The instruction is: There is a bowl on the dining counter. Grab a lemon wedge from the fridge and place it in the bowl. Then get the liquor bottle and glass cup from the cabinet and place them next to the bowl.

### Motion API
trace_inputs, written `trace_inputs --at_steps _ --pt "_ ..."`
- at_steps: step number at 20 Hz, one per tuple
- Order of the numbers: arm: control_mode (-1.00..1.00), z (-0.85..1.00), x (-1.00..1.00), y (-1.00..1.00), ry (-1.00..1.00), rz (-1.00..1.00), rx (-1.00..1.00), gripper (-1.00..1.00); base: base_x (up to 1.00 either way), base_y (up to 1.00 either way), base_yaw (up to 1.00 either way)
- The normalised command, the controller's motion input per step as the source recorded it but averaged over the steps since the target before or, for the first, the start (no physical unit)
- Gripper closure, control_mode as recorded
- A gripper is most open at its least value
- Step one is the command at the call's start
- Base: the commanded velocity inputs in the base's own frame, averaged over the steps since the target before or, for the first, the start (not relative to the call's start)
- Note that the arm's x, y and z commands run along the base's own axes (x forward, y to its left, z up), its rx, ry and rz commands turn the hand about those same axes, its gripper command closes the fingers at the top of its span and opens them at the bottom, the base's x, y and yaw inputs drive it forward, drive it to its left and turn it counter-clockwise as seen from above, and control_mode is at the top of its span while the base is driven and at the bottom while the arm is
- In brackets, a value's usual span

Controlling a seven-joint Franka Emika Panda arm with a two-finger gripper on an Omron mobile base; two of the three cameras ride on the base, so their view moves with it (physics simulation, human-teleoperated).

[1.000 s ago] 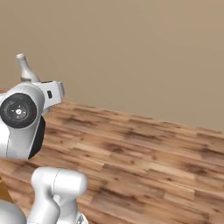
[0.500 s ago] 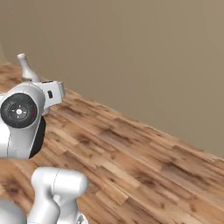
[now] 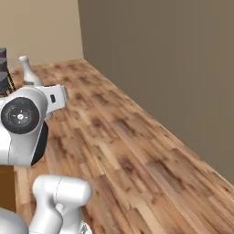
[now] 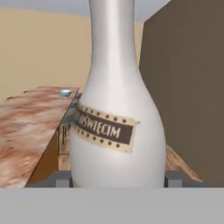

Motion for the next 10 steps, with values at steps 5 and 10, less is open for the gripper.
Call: trace_inputs --at_steps 5,10 --pt "1.00 0.00 0.00 0.00 0.00 0.00 0.00 1.00 1.00 -0.01 0.64" --pt "1.00 0.00 0.00 0.00 0.00 0.00 0.00 1.00 1.00 -0.09 0.57"
